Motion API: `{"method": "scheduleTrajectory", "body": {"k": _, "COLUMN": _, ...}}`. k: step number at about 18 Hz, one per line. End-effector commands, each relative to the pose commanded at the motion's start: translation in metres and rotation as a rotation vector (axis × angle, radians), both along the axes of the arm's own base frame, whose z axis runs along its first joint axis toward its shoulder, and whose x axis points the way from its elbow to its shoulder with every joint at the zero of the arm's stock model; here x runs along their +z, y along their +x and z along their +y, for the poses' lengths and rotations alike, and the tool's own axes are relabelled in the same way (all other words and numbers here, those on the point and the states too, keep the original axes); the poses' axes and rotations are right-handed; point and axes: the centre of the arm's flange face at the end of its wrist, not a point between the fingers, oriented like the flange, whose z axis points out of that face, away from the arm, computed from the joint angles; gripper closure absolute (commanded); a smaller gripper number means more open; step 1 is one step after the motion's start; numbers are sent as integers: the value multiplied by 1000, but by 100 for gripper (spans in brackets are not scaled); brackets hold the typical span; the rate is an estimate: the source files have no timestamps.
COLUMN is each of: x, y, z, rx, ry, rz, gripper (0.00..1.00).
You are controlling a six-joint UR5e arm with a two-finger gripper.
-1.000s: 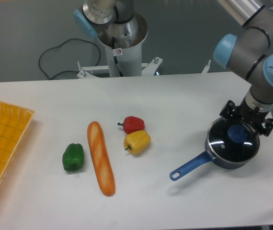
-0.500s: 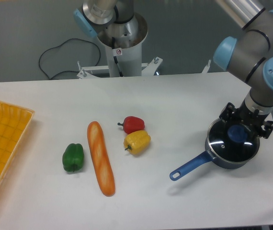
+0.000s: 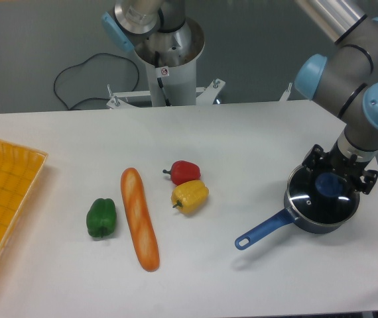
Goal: Open the lid
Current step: 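Lower the gripper onto the blue lid knob and close on it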
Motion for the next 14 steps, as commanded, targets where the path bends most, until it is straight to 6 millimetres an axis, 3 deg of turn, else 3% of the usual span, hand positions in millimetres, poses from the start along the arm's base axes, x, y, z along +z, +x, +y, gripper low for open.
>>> {"method": "scheduleTrajectory", "body": {"k": 4, "x": -1, "y": 0, "z": 1, "rx": -3, "ry": 0, "rz": -1, "gripper": 15}}
{"method": "scheduleTrajectory", "body": {"k": 14, "x": -2, "y": 1, "z": 1, "rx": -3, "ry": -2, "rz": -2, "gripper": 58}}
